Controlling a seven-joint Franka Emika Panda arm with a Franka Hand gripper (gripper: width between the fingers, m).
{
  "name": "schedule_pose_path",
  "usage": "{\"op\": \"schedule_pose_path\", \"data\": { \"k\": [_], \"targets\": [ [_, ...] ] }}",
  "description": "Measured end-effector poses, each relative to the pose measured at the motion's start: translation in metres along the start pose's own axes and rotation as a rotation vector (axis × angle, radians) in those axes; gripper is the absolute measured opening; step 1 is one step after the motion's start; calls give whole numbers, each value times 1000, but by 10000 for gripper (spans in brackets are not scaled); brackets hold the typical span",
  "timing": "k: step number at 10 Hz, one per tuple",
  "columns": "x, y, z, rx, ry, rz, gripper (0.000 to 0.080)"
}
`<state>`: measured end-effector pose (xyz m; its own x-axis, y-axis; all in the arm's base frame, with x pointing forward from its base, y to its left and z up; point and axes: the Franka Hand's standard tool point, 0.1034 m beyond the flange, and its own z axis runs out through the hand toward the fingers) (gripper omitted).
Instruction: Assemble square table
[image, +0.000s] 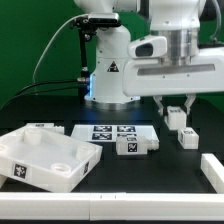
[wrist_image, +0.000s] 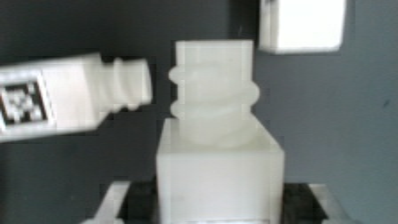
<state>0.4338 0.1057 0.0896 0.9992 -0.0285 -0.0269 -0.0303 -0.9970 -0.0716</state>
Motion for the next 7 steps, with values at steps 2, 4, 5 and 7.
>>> {"op": "schedule_pose_path", "data": {
  "k": [2,4,5,7],
  "targets": [
    [-3,0,2,-1,-4,-4,282],
    [-8,4,9,-4,8,-80,284],
    [-19,8,19,-11,10,-105,284],
    [-40,17,41,-26,40,-101,284]
  ]
}}
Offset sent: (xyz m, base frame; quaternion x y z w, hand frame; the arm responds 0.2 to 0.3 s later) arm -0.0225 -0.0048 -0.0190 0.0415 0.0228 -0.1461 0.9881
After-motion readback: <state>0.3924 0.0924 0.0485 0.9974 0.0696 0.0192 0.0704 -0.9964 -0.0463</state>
